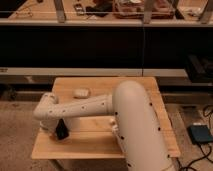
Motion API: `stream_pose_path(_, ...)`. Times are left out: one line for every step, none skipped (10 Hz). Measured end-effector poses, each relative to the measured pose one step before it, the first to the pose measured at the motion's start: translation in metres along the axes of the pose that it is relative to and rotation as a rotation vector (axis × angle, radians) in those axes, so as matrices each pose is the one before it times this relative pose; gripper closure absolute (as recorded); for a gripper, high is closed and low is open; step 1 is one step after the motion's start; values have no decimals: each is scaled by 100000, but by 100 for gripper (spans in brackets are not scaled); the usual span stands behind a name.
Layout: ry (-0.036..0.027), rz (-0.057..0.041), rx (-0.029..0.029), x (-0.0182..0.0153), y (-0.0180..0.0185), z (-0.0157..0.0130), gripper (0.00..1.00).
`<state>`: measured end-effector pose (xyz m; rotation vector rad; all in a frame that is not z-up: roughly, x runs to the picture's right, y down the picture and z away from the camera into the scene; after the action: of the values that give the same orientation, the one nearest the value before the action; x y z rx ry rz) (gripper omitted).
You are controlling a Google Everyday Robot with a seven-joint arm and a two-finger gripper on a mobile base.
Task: Push the eraser across the table
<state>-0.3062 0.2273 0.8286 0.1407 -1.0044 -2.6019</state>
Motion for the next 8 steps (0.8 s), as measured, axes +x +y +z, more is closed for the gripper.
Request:
stream_pose_path(-492,1949,-10,-266,462,-119,75)
stream_pose_path(-1312,3388,346,-602,691,-313,75)
stream_pose_path(-363,2583,558,-337,507,-279,75)
stream_pose_path(-1027,1494,271,-466,336,-95,75)
stream_pose_path(-1194,1824,268,-632,445,-62,75)
stream_pose_path(-977,1590,199,-558,408,-45,75)
stream_pose_path(-782,914,103,-389,224,-2,75)
stream_pose_path(-523,833,29,-317,211,-14,75)
